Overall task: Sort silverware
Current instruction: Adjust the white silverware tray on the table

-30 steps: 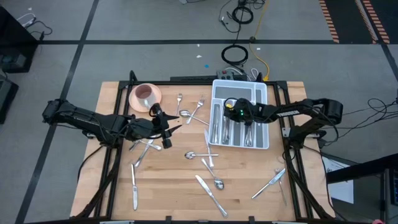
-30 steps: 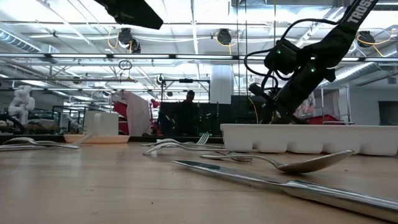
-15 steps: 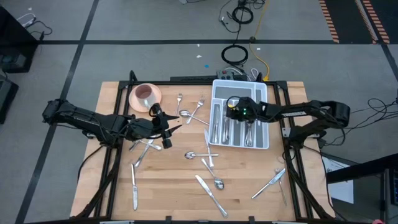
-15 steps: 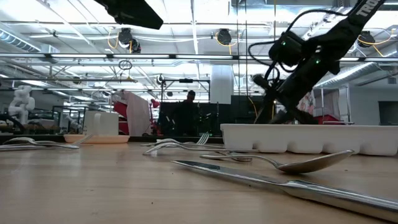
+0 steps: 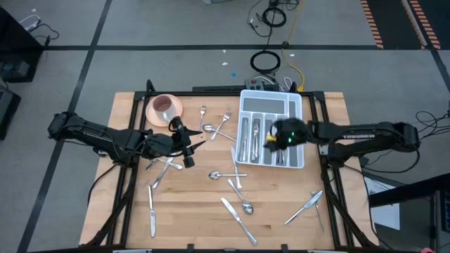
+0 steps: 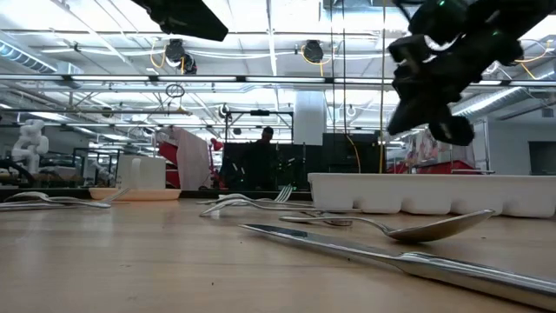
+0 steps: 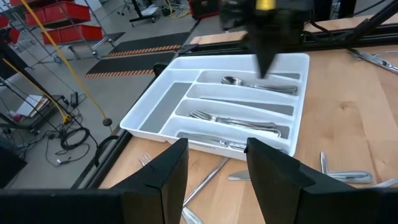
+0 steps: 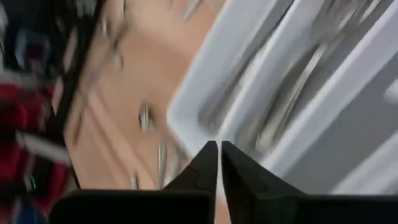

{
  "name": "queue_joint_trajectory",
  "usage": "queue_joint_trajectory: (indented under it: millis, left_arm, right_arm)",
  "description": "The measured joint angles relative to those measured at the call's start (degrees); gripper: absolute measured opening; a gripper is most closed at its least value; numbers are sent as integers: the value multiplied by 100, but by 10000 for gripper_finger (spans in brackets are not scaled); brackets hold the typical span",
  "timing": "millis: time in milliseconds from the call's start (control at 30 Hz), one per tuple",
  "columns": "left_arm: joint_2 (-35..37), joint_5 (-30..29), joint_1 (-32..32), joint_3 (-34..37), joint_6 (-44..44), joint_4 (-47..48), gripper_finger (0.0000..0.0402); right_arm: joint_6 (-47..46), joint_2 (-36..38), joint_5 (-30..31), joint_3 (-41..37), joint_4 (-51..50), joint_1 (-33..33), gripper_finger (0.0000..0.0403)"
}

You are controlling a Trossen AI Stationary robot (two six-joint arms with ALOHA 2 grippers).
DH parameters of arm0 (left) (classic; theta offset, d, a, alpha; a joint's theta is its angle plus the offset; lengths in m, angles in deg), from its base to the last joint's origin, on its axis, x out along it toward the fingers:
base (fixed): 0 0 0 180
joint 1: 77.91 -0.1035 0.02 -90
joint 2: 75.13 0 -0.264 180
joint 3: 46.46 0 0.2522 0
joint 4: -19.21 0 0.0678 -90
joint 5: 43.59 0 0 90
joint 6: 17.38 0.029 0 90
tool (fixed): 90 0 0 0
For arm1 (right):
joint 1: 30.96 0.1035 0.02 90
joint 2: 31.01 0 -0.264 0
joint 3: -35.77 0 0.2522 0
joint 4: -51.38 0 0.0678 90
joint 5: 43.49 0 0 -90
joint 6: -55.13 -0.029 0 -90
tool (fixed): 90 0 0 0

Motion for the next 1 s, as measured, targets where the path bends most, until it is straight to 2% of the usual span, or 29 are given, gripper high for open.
queue_joint_trajectory:
  millis: [200, 367, 467, 667, 867, 1000]
  left_arm:
    - [0, 2, -167, 0, 0, 0, 168]
    - [0, 0, -366, 2, 0, -23, 168]
    - [0, 0, -457, 2, 0, -87, 168]
    - [0, 0, -560, 2, -4, -184, 168]
    - [0, 0, -560, 2, -7, -177, 168]
    - [0, 1, -560, 2, -7, -172, 168]
  right_arm:
    - [-473, -319, 466, 0, -510, 1249, 1]
    - [-690, -521, 1342, 351, -1906, 1750, 0]
    - [-508, -558, 1339, 520, -2307, 1823, 0]
    - [363, -547, 1269, 923, -2213, 2102, 0]
    - [370, -800, 855, 942, -3024, 2197, 0]
    - [503, -1050, 618, 940, -3116, 2283, 0]
